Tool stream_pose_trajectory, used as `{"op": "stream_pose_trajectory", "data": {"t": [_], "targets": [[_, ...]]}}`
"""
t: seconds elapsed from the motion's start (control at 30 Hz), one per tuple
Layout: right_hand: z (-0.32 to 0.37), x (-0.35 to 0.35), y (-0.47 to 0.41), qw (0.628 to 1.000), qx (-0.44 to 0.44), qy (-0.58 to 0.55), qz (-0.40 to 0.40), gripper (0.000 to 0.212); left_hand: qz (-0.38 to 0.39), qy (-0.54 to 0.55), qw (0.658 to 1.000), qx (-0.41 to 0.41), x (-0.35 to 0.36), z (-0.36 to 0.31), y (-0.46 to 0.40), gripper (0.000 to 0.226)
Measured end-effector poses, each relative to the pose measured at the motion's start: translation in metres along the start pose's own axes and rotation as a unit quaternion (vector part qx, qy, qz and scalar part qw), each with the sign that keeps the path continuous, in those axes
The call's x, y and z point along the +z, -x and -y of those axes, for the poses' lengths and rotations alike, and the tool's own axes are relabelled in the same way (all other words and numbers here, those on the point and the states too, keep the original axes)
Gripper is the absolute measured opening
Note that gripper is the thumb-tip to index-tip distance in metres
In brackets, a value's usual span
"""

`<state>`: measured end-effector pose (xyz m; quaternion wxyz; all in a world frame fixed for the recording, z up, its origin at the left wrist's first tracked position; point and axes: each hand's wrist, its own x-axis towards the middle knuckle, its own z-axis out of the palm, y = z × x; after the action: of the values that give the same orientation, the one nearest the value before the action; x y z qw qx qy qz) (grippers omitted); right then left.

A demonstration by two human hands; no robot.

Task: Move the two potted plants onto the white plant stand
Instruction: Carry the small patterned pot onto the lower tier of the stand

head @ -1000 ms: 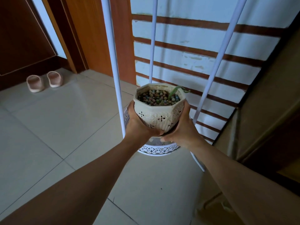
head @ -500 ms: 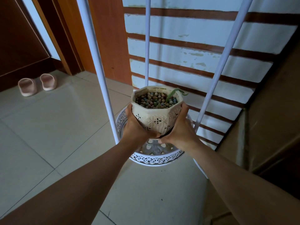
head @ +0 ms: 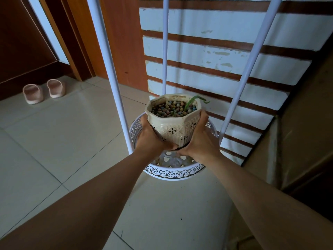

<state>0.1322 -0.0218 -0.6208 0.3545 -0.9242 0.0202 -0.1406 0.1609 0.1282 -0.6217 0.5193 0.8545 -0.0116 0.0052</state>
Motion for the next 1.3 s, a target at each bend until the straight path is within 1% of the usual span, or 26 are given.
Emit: {"op": "stream_pose_trajectory", "data": {"t": [0.13,0.27,0.4,0.53,0.67,0.8,0.9,1.03,1.17,1.3], "targets": [[0.000,0.000,0.001,1.000,-0.004,0.031,-0.004,0.134,-0.009,-0.011,1.000,-0.009,0.001,-0.001,0.001,0.114],[0.000,0.001,0.003,0.999,0.002,0.042,-0.005,0.131,-0.030,-0.036,0.999,-0.012,0.003,-0.003,0.005,0.112],[-0.001,0.000,0.006,0.998,-0.002,0.057,0.011,0.130,-0.061,-0.065,0.996,-0.020,0.006,-0.006,0.012,0.114],[-0.003,-0.002,0.008,0.995,0.014,0.079,0.058,0.126,-0.072,-0.088,0.993,-0.018,0.009,-0.008,0.015,0.116],[-0.001,-0.005,0.011,0.995,0.015,0.059,0.073,0.115,-0.069,-0.102,0.992,-0.015,0.007,-0.009,0.019,0.114],[0.000,-0.008,0.017,0.996,0.011,0.022,0.084,0.115,-0.088,-0.086,0.992,0.029,0.003,-0.008,0.030,0.108],[0.000,-0.011,0.022,0.998,0.001,-0.019,0.054,0.109,-0.103,-0.070,0.991,0.048,0.002,-0.009,0.035,0.102],[-0.001,-0.008,0.023,0.999,0.002,-0.025,0.029,0.103,-0.109,-0.067,0.990,0.055,0.003,-0.008,0.035,0.099],[-0.001,-0.003,0.025,1.000,0.002,0.004,0.005,0.102,-0.114,-0.080,0.988,0.069,0.004,-0.006,0.034,0.098],[0.000,0.001,0.025,1.000,-0.003,0.026,-0.010,0.102,-0.111,-0.089,0.988,0.065,0.004,-0.004,0.033,0.093]]}}
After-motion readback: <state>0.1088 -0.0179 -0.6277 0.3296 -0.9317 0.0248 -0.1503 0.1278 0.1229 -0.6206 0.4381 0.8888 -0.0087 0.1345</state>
